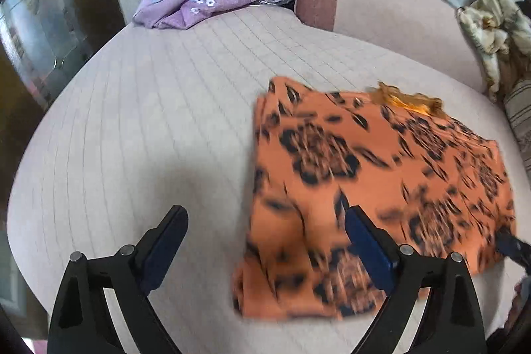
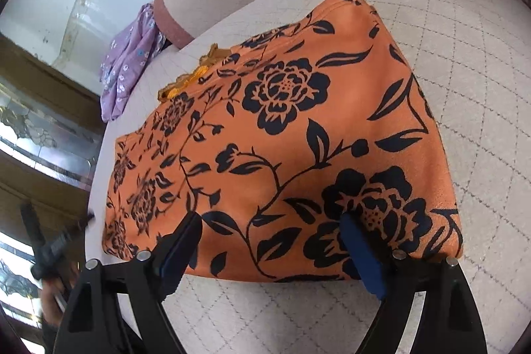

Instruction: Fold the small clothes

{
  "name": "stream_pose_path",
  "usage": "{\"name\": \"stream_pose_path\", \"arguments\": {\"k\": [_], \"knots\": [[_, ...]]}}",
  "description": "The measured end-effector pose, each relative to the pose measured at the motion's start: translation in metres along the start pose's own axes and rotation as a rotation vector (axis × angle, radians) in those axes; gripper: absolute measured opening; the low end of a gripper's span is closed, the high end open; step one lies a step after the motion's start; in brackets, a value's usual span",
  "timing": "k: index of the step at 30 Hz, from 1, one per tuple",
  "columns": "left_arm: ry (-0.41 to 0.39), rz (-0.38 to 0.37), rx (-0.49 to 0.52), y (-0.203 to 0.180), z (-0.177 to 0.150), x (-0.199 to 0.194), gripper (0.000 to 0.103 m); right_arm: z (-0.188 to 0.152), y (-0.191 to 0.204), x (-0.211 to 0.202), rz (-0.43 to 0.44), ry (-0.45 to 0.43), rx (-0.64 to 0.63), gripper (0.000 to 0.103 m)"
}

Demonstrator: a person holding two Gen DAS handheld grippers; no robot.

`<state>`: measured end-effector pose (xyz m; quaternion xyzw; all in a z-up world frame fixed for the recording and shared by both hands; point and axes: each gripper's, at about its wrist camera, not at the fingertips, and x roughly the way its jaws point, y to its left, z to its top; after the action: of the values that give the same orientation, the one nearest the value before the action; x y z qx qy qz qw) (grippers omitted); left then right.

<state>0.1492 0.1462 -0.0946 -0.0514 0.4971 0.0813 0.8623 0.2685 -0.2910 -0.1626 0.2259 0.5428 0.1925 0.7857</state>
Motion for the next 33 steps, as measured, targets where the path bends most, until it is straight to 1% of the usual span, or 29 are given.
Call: {"name": "stream_pose_path", "arguments": {"k": [2,3,4,5,6,7,8,9,12,13,14,15,16,17,18,19,20,21,23,25,27,30,33], "knots": [[0.047,0.009,0.042,-0.005,0.014,0.024,0.096,-0.003,-0.002,0.001,0.015,-0.014,0.011,0.087],[0.105,0.015,0.064,-0.003,0.022,0.049,0.096,-0.004,-0.006,-0.001,0.023,-0.017,0.02,0.087],[0.143,0.063,0.059,0.003,0.024,0.065,0.096,-0.004,-0.01,-0.004,0.033,-0.019,0.031,0.087],[0.171,0.076,0.005,0.018,0.026,0.08,0.098,-0.004,-0.011,-0.003,0.04,-0.019,0.036,0.087],[0.175,0.027,-0.05,0.027,0.024,0.082,0.098,-0.003,-0.011,-0.002,0.044,-0.016,0.037,0.087],[0.175,0.005,-0.105,0.035,0.027,0.08,0.097,-0.003,-0.01,-0.002,0.046,-0.013,0.037,0.087],[0.155,0.012,-0.119,0.037,0.029,0.076,0.096,-0.002,-0.01,-0.003,0.047,-0.009,0.036,0.087],[0.109,0.025,-0.113,0.034,0.034,0.067,0.096,-0.002,-0.01,-0.002,0.048,-0.005,0.033,0.087],[0.03,0.002,-0.061,0.02,0.049,0.058,0.096,-0.001,-0.007,0.0,0.038,-0.002,0.031,0.089],[0.024,0.04,-0.02,0.013,0.055,0.064,0.096,-0.002,-0.007,0.0,0.036,-0.005,0.027,0.089],[0.037,0.095,0.013,0.008,0.061,0.075,0.096,-0.004,-0.006,0.0,0.03,-0.012,0.022,0.09],[0.091,0.163,0.026,0.008,0.064,0.093,0.096,-0.005,-0.005,0.0,0.027,-0.017,0.018,0.09],[0.133,0.171,-0.018,0.016,0.065,0.102,0.097,-0.005,-0.005,0.0,0.025,-0.019,0.014,0.09],[0.129,0.146,-0.072,0.022,0.067,0.102,0.096,-0.006,-0.005,-0.003,0.023,-0.016,0.014,0.09],[0.115,0.136,-0.1,0.025,0.067,0.095,0.096,-0.006,-0.005,-0.004,0.023,-0.012,0.016,0.089],[0.082,0.144,-0.086,0.023,0.065,0.083,0.096,-0.006,-0.006,-0.006,0.025,-0.007,0.024,0.089],[0.032,0.159,-0.051,0.017,0.06,0.067,0.096,-0.006,-0.006,-0.009,0.027,-0.013,0.032,0.089],[0.004,0.163,-0.032,0.014,0.056,0.057,0.096,-0.007,-0.006,-0.012,0.026,-0.023,0.04,0.089],[-0.063,0.151,0.005,0.004,0.041,0.027,0.096,-0.01,-0.004,-0.019,0.019,-0.052,0.05,0.089],[-0.09,0.127,0.025,-0.006,0.031,0.01,0.096,-0.022,0.003,-0.032,0.034,-0.094,0.054,0.089],[-0.096,0.103,0.042,-0.019,0.027,0.003,0.096,-0.037,0.007,-0.043,0.062,-0.129,0.073,0.089],[-0.101,0.07,0.071,-0.033,0.015,-0.01,0.096,-0.062,0.006,-0.052,0.084,-0.131,0.117,0.09],[-0.104,0.049,0.097,-0.046,0.005,-0.03,0.096,-0.085,-0.002,-0.055,0.071,-0.112,0.144,0.09]]}}
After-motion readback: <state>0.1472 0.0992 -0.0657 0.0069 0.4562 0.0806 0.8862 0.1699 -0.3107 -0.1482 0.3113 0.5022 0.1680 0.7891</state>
